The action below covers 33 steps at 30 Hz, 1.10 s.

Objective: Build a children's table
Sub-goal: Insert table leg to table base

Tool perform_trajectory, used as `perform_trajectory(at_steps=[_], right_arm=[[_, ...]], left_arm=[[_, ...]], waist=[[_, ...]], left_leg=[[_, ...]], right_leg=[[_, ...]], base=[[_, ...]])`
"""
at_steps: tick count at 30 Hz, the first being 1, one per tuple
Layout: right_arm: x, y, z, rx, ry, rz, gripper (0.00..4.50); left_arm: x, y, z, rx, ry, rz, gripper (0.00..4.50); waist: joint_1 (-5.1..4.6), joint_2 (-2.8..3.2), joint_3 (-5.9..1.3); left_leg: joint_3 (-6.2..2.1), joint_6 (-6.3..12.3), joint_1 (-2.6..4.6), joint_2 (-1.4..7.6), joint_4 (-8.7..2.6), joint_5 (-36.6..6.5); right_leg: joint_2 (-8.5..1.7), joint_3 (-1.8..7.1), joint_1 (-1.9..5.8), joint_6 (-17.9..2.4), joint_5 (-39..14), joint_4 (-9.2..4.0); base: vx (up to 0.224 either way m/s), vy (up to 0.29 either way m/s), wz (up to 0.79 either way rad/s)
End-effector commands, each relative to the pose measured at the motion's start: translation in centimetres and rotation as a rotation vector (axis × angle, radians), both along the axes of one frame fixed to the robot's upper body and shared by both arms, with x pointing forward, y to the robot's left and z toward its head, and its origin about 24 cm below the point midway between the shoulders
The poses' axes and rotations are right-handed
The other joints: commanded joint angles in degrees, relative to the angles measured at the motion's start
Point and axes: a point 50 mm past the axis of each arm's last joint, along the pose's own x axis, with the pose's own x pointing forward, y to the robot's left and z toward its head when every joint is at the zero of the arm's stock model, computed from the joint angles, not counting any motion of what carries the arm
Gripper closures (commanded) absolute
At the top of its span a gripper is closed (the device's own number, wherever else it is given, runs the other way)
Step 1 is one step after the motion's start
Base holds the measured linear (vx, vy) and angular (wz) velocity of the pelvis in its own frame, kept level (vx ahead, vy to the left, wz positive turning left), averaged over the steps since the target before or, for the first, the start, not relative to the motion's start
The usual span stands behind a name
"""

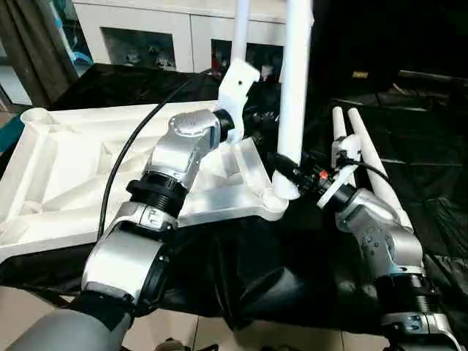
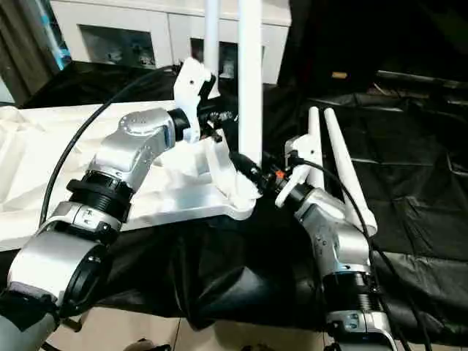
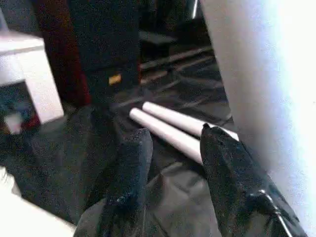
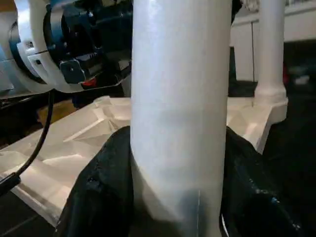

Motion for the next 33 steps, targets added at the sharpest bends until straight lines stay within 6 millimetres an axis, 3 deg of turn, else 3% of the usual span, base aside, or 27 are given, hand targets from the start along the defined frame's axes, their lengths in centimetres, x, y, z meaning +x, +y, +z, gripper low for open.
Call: perform_trajectory(at_steps=[1,8,9,13,17,18,20,24,26,29,33], right_arm=[[0.0,0.1,-0.3,-0.029,0.021,-0.002,2.62],[-0.1,0.3,-0.6,-0.058,0.024,0.008,2.62],[-0.1,0.4,-0.7,-0.060,0.025,0.009,2.62],[0.0,0.5,-0.7,-0.061,0.026,0.010,2.62],[0.0,0.3,-0.7,-0.068,0.023,0.003,2.62],[0.2,-0.1,-0.7,-0.080,0.023,-0.019,2.62],[0.3,-0.2,-0.7,-0.086,0.023,-0.031,2.62],[0.9,-1.2,-1.0,-0.129,0.040,-0.096,2.62],[1.0,-1.4,-1.1,-0.140,0.043,-0.100,2.62],[1.2,-2.0,-1.3,-0.180,0.057,-0.108,2.62],[1.2,-1.9,-1.3,-0.184,0.060,-0.107,2.62]], left_arm=[[-1.3,-2.2,2.4,-0.055,-0.072,-0.143,2.57],[-1.7,-2.4,1.8,-0.027,-0.080,-0.163,2.57],[-1.9,-2.5,1.8,-0.032,-0.077,-0.170,2.57],[-1.9,-2.4,1.8,-0.040,-0.072,-0.159,2.57],[-1.3,-1.2,1.6,-0.034,-0.076,-0.095,2.57],[-0.8,0.3,1.3,-0.014,-0.094,-0.044,2.57],[-0.7,1.0,1.1,0.000,-0.101,-0.026,2.57],[-1.1,4.1,-1.0,0.110,-0.087,-0.096,2.57],[-1.4,4.5,-1.9,0.151,-0.071,-0.138,2.57],[-3.4,5.3,-6.2,0.350,0.018,-0.320,2.57],[-4.4,5.3,-8.5,0.432,0.059,-0.387,2.57]], waist=[[0.51,-0.26,-4.76],[0.56,-0.28,-4.70],[0.62,-0.90,-4.70],[0.64,-0.73,-4.73],[0.59,-0.67,-4.77],[0.63,-0.63,-4.78],[0.50,-0.68,-4.74],[0.16,-0.58,-4.64],[0.07,-0.33,-4.77],[0.06,-0.16,-4.77],[0.19,0.16,-4.79]], left_leg=[[-0.09,6.62,0.04,1.09,-3.19,-3.0],[-0.10,6.19,-0.04,0.98,-3.20,-3.8],[-0.07,6.20,-0.10,0.91,-3.19,-3.8],[-0.06,6.46,-0.07,0.98,-3.14,-3.0],[-0.07,6.61,-0.04,1.00,-3.12,-2.8],[-0.07,6.59,-0.10,0.93,-3.09,-2.7],[-0.11,6.27,-0.24,0.84,-3.16,-3.0],[-0.09,4.82,-0.02,0.85,-3.40,-3.4],[0.02,4.55,0.24,1.00,-3.32,-3.2],[-0.07,4.91,0.33,1.20,-3.46,-3.0],[0.05,4.34,0.40,1.29,-3.49,-4.0]], right_leg=[[-3.36,3.01,5.22,-13.8,-0.8,-3.26],[-3.13,2.98,5.25,-12.5,-2.5,-3.52],[-3.17,2.95,5.33,-12.2,-3.2,-3.45],[-3.15,2.98,5.13,-12.1,-2.8,-3.42],[-3.11,2.98,5.10,-12.3,-1.9,-3.28],[-3.13,2.96,5.16,-12.3,-1.9,-3.30],[-3.11,2.92,5.30,-11.7,-2.8,-3.40],[-3.04,2.98,5.03,-10.4,-5.5,-3.56],[-3.00,3.12,4.86,-11.3,-3.6,-3.20],[-3.09,3.15,4.74,-11.9,-2.3,-2.98],[-3.18,3.31,4.75,-12.5,-1.5,-2.95]], base=[[0.000,0.000,0.00],[0.000,0.000,0.00],[0.000,0.000,0.00],[0.000,0.000,0.00],[0.000,0.000,0.00],[0.000,0.000,0.00],[0.000,0.000,0.00],[0.000,0.000,0.00],[0.000,0.000,0.00],[0.000,0.000,0.00],[0.000,0.000,0.00]])
